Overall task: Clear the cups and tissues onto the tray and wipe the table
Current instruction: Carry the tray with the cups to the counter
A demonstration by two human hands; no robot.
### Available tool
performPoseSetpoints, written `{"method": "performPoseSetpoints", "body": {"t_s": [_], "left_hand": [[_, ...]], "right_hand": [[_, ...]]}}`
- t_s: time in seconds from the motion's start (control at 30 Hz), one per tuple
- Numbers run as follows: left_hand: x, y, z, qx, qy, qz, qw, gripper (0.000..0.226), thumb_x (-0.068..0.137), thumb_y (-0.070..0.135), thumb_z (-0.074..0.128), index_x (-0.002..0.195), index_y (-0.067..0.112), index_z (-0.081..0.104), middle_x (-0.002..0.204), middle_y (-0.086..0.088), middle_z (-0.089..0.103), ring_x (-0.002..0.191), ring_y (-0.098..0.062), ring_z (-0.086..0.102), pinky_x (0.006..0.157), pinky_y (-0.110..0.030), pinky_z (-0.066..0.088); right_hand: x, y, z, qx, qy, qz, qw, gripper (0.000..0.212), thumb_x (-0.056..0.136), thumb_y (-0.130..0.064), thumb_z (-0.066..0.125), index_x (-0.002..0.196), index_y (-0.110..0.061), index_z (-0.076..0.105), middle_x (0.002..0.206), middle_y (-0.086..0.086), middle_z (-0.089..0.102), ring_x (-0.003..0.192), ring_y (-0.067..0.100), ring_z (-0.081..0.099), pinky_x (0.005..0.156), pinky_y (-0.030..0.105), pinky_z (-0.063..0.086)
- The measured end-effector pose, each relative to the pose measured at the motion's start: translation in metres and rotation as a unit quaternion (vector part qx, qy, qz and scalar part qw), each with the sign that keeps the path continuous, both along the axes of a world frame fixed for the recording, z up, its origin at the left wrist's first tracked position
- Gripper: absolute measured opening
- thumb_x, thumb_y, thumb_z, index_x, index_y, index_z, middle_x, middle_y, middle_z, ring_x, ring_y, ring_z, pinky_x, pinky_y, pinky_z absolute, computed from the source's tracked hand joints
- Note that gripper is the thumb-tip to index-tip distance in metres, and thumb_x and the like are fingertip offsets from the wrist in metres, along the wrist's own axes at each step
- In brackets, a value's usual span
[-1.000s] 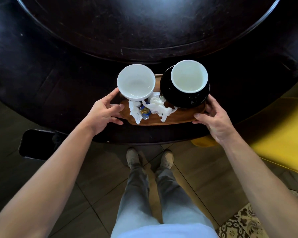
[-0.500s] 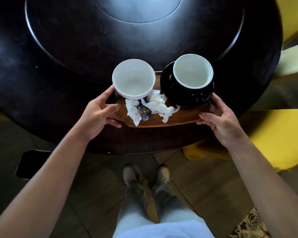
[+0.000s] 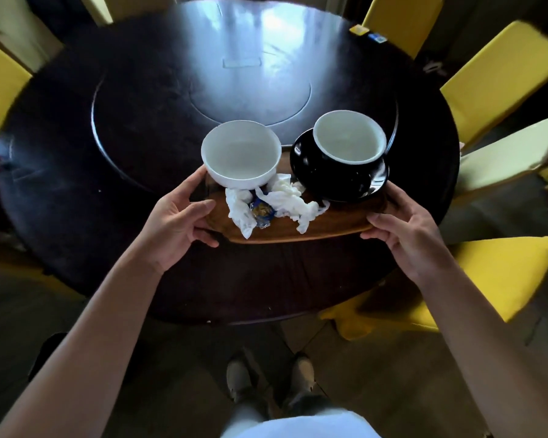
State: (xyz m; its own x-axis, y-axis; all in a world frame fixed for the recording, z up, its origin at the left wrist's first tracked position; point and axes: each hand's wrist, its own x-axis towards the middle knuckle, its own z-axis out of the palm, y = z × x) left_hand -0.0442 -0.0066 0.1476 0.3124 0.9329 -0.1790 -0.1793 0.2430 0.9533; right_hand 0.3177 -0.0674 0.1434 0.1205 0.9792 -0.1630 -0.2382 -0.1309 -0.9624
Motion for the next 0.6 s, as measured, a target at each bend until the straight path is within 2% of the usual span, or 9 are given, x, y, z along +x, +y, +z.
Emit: {"method": "performPoseSetpoints", "body": {"t_s": [0.07, 0.2, 0.3, 0.37, 0.47, 0.6], "left_hand": [[-0.001, 0.001, 0.012, 0.013, 0.0, 0.007, 1.0, 0.069, 0.087, 0.012, 0.06, 0.152, 0.029, 0.042, 0.098, -0.005, 0.079, 0.066, -0.016, 0.075, 0.045, -0.028, 0.057], [-0.007, 0.0, 0.03, 0.035, 0.002, 0.018, 0.999, 0.073, 0.087, 0.012, 0.058, 0.157, 0.023, 0.039, 0.103, -0.002, 0.078, 0.069, -0.015, 0.075, 0.046, -0.027, 0.057], [-0.016, 0.002, 0.04, 0.051, 0.001, 0.018, 0.999, 0.071, 0.088, 0.013, 0.057, 0.157, 0.022, 0.039, 0.088, 0.001, 0.077, 0.065, -0.012, 0.072, 0.046, -0.027, 0.057], [-0.026, 0.003, 0.045, 0.06, -0.005, 0.021, 0.998, 0.07, 0.089, 0.012, 0.057, 0.156, 0.021, 0.04, 0.078, 0.002, 0.074, 0.062, -0.012, 0.071, 0.046, -0.027, 0.057], [-0.041, 0.005, 0.053, 0.068, -0.02, 0.017, 0.997, 0.068, 0.09, 0.012, 0.057, 0.155, 0.021, 0.042, 0.081, -0.003, 0.075, 0.062, -0.014, 0.072, 0.046, -0.028, 0.057], [-0.061, 0.005, 0.065, 0.078, -0.029, 0.018, 0.996, 0.065, 0.089, 0.01, 0.057, 0.152, 0.022, 0.047, 0.091, -0.007, 0.076, 0.061, -0.015, 0.071, 0.046, -0.028, 0.058]], "right_hand": [[-0.005, 0.002, 0.012, 0.012, -0.004, -0.002, 1.0, 0.098, 0.062, -0.02, 0.083, 0.15, -0.01, 0.042, 0.114, 0.01, 0.071, 0.092, 0.023, 0.071, 0.067, 0.027, 0.061], [-0.014, 0.004, 0.031, 0.038, -0.014, -0.009, 0.999, 0.091, 0.067, -0.015, 0.079, 0.15, -0.008, 0.043, 0.108, 0.005, 0.074, 0.09, 0.02, 0.072, 0.066, 0.026, 0.061], [-0.023, 0.006, 0.044, 0.056, -0.012, -0.01, 0.998, 0.078, 0.075, -0.008, 0.071, 0.148, -0.007, 0.046, 0.11, 0.007, 0.073, 0.088, 0.018, 0.071, 0.064, 0.026, 0.061], [-0.032, 0.007, 0.052, 0.064, -0.008, -0.009, 0.998, 0.08, 0.072, -0.01, 0.074, 0.147, -0.006, 0.047, 0.109, 0.007, 0.073, 0.086, 0.018, 0.072, 0.063, 0.026, 0.061], [-0.048, 0.006, 0.062, 0.074, -0.004, -0.016, 0.997, 0.088, 0.063, -0.017, 0.079, 0.146, -0.006, 0.048, 0.108, 0.008, 0.073, 0.084, 0.018, 0.071, 0.062, 0.026, 0.061], [-0.07, 0.007, 0.071, 0.086, 0.003, -0.023, 0.996, 0.066, 0.079, -0.001, 0.069, 0.143, -0.008, 0.051, 0.104, 0.004, 0.073, 0.076, 0.014, 0.07, 0.06, 0.025, 0.06]]}}
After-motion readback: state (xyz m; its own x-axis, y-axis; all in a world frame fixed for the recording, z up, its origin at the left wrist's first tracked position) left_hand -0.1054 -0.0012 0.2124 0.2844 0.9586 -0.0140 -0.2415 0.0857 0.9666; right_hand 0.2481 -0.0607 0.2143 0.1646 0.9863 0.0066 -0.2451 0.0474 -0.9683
